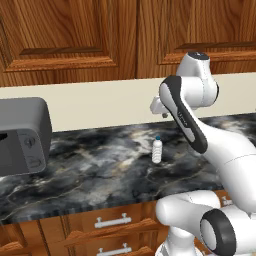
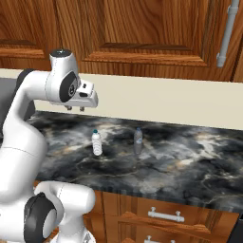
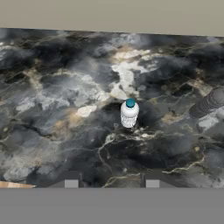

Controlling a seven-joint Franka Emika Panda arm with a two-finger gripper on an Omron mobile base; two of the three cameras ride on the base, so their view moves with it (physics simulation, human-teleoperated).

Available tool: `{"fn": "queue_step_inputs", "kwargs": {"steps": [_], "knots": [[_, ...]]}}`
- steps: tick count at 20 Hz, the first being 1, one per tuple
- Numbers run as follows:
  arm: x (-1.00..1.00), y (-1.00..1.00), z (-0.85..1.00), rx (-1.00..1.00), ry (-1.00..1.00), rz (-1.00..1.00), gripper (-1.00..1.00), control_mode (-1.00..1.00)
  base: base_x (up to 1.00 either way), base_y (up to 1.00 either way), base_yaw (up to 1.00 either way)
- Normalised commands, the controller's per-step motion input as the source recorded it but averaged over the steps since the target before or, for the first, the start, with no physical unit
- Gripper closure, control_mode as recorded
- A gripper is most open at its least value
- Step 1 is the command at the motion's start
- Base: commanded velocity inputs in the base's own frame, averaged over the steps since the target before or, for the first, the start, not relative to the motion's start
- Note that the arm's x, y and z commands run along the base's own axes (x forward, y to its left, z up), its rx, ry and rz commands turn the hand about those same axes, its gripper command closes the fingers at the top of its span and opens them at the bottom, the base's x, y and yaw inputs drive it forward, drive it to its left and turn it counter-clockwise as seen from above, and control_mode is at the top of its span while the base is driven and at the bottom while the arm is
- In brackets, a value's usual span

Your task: Take the bottled waters from the counter and place them in the freezer to freeze. Close the freezer door after placing the bottles.

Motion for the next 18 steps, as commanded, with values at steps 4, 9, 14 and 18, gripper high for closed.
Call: {"fn": "queue_step_inputs", "kwargs": {"steps": [4,9,14,18], "knots": [[-0.07,0.00,-0.01,0.00,0.00,0.00,-1.00,-1.00,0.00,0.00,0.00],[-0.21,0.06,-0.21,0.00,0.00,-0.21,-1.00,-1.00,0.00,0.00,0.00],[-0.15,0.13,-0.70,-0.03,0.00,-0.46,-1.00,-1.00,0.00,0.00,0.00],[0.05,0.24,-0.87,-0.07,0.00,-0.63,-1.00,-1.00,0.00,0.00,0.00]]}}
